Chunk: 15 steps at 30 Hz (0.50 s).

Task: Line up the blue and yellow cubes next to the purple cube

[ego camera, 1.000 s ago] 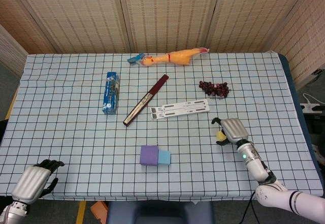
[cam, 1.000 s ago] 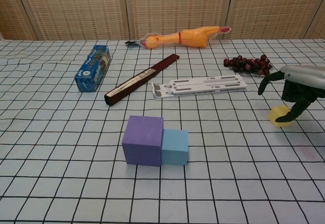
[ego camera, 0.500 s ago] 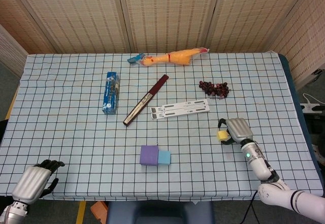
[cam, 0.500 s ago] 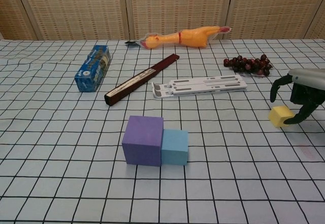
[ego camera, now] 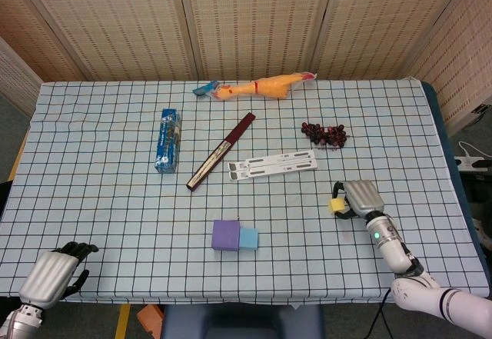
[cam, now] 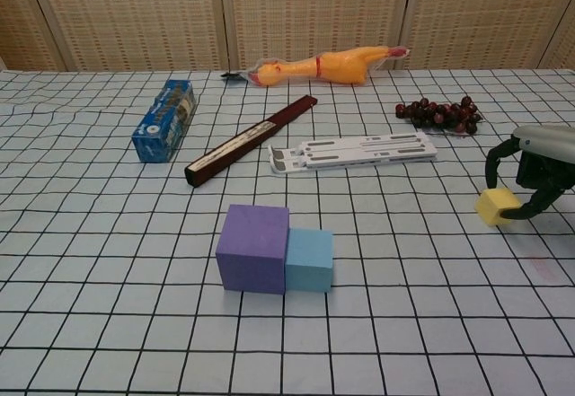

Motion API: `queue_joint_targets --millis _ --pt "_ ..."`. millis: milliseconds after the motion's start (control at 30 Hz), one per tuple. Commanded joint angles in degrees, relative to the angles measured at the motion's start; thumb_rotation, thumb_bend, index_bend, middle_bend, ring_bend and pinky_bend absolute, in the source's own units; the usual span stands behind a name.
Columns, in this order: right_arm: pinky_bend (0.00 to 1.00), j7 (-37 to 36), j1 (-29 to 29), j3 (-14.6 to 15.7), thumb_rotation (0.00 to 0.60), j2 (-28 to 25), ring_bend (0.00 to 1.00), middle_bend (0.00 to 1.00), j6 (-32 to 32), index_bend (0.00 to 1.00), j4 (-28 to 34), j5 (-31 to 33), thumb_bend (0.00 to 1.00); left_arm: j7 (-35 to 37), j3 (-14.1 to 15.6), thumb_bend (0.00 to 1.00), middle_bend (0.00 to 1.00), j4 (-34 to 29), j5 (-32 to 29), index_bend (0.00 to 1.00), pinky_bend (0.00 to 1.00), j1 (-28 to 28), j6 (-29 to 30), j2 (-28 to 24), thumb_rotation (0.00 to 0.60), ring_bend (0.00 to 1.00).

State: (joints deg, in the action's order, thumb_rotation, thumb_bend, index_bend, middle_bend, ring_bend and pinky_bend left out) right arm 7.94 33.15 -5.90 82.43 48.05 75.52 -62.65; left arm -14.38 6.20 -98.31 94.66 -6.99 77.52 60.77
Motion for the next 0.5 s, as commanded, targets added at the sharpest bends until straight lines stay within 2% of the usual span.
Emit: queue_joint_targets --millis 33,233,500 --pt "1.0 -0.28 -0.12 -0.08 0.6 0.03 0.92 1.0 0.2 0.51 -0.03 -0.24 0.12 -0.03 0.02 0.44 0.36 0.03 0.02 0.33 0.59 -0.02 -0.04 0.02 0.6 0.32" --pt "1.0 -0.79 -0.36 -0.14 0.6 -0.11 0.92 1.0 0.52 0.55 0.41 -0.84 0.18 -0.09 0.02 0.44 0.36 -0.01 -0.1 0.33 0.59 -0.07 -0.18 0.05 0.6 0.32" --pt "1.0 -3.94 0.02 -0.65 0.6 -0.45 0.92 1.0 0.36 0.55 4.2 -3.61 0.18 -0.5 0.13 0.44 0.36 -0.09 -0.01 0.33 0.59 -0.18 -0.44 0.15 0.6 0.32"
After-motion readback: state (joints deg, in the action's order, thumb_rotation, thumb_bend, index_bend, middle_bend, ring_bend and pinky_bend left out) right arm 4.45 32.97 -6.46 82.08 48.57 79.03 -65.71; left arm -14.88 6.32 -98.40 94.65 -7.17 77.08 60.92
